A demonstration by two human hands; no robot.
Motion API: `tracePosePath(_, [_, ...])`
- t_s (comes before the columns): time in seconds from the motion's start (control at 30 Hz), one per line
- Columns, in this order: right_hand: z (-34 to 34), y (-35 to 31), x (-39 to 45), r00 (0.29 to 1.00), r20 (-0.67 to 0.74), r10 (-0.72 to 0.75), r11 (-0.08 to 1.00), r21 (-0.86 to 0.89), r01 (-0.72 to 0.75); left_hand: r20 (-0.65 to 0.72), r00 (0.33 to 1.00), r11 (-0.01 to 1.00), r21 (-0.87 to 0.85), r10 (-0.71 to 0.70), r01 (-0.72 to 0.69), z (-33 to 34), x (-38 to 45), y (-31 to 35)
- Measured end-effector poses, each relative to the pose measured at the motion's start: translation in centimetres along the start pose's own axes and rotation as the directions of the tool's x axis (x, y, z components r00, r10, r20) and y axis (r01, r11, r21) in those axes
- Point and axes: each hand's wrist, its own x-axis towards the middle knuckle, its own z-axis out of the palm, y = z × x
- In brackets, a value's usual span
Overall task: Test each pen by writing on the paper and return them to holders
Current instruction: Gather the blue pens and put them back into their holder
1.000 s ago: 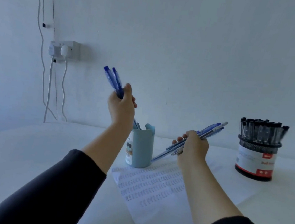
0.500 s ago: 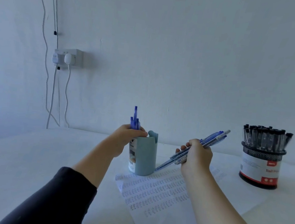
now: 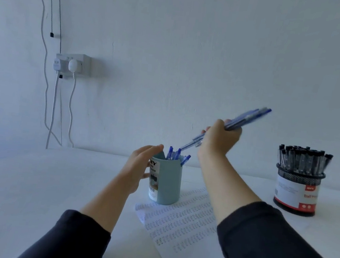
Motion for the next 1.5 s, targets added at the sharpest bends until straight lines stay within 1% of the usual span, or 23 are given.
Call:
tracePosePath(0.07, [0.7,1.1,-0.7,0.992,0.120,-0.030,0.995,-0.090,0.041,0.000,1.000,1.000,0.000,0.011,-0.011,0.0,-0.1,-0.1])
tracePosePath(0.13, [0.8,2.0,-1.4,0.957,0.289,-0.027,0.975,-0.205,0.089,-0.010,1.000,1.000,-0.020,0.009,-0.009,0.1,-0.1,-0.1])
tracePosePath(0.23, [0.5,2.9,-2.2,0.848,0.529,0.014,0.877,-0.415,0.244,-0.024,1.000,0.999,-0.047,-0.013,0.011,0.1,-0.1,0.0])
tracePosePath(0.3, [0.5,2.9,-2.3,0.770,0.634,0.064,0.780,-0.513,0.358,-0.021,1.000,0.998,-0.056,-0.017,0.016,0.0,0.0,0.0])
tracePosePath(0.37, [0.8,2.8,-2.4,0.720,0.685,0.112,0.675,-0.584,0.451,-0.021,1.000,0.998,-0.059,-0.018,0.017,-0.1,0.0,-0.1])
tracePosePath(0.47, [1.2,2.8,-2.5,0.709,0.685,0.171,0.524,-0.672,0.523,-0.009,1.000,0.998,-0.065,-0.021,0.021,0.0,-0.1,0.0])
tracePosePath(0.57, [1.6,2.6,-2.3,0.721,0.631,0.285,0.395,-0.763,0.512,-0.019,0.999,0.997,-0.075,-0.027,0.025,0.1,-0.1,0.2])
tracePosePath(0.63, [1.8,2.3,-2.0,0.716,0.605,0.347,0.364,-0.791,0.492,-0.025,1.000,0.997,-0.073,-0.018,0.016,0.1,-0.1,0.1])
tracePosePath(0.77, [1.9,1.9,-1.4,0.712,0.586,0.387,0.359,-0.807,0.468,0.003,1.000,0.999,-0.044,0.002,-0.002,0.1,-0.4,0.4])
tracePosePath(0.87, [1.5,0.5,-0.8,0.688,0.599,0.408,0.392,-0.796,0.461,0.043,0.999,1.000,-0.004,0.006,-0.006,0.3,-0.5,0.5])
tracePosePath(0.93, [1.3,-0.4,-0.5,0.652,0.614,0.445,0.407,-0.787,0.464,0.040,0.999,1.000,0.009,0.022,-0.022,0.6,-0.4,0.6])
tracePosePath(1.0, [0.9,-0.6,-0.3,0.649,0.621,0.440,0.454,-0.777,0.436,0.024,0.999,0.998,0.033,0.045,-0.046,0.9,-0.3,0.8])
tracePosePath(1.13, [-0.1,-0.3,-0.3,0.721,0.607,0.334,0.617,-0.719,0.319,0.003,0.998,0.997,0.041,0.060,-0.060,1.3,-0.6,1.0])
tracePosePath(1.2, [-1.1,-0.4,0.5,0.787,0.531,0.315,0.747,-0.649,0.140,0.016,0.998,0.998,0.041,0.053,-0.053,1.3,-0.8,1.0])
tracePosePath(1.23, [-1.7,-0.1,1.2,0.822,0.479,0.308,0.776,-0.626,0.074,0.024,0.999,0.998,0.033,0.047,-0.048,1.3,-0.9,1.0])
tracePosePath(1.27, [-2.4,0.5,2.1,0.849,0.432,0.305,0.758,-0.650,0.059,0.037,0.998,0.999,0.025,0.043,-0.044,1.2,-1.0,1.0])
tracePosePath(1.3, [-3.2,1.5,3.1,0.858,0.409,0.312,0.663,-0.740,0.112,0.053,0.998,0.999,0.016,0.039,-0.040,1.2,-1.1,1.0])
tracePosePath(1.33, [-4.2,2.6,3.7,0.835,0.429,0.345,0.498,-0.838,0.224,0.068,0.997,0.999,0.006,0.036,-0.037,1.2,-1.3,1.0])
tracePosePath(1.37, [-5.3,3.9,4.0,0.790,0.459,0.407,0.299,-0.884,0.359,0.083,0.995,0.999,0.004,0.046,-0.047,1.1,-1.3,0.8])
tracePosePath(1.4, [-6.4,5.3,4.1,0.738,0.483,0.471,0.149,-0.868,0.473,0.097,0.993,0.998,0.014,0.063,-0.065,1.0,-1.3,0.7])
tracePosePath(1.43, [-7.5,6.5,3.9,0.683,0.504,0.528,0.037,-0.818,0.574,0.112,0.990,0.996,0.030,0.085,-0.089,0.9,-1.1,0.4])
tracePosePath(1.47, [-8.5,7.5,3.5,0.640,0.506,0.578,-0.028,-0.772,0.635,0.133,0.986,0.993,0.043,0.100,-0.106,0.9,-1.2,0.1])
tracePosePath(1.5, [-9.1,8.1,3.1,0.625,0.512,0.589,-0.081,-0.732,0.677,0.144,0.983,0.991,0.055,0.111,-0.120,0.9,-1.2,-0.1])
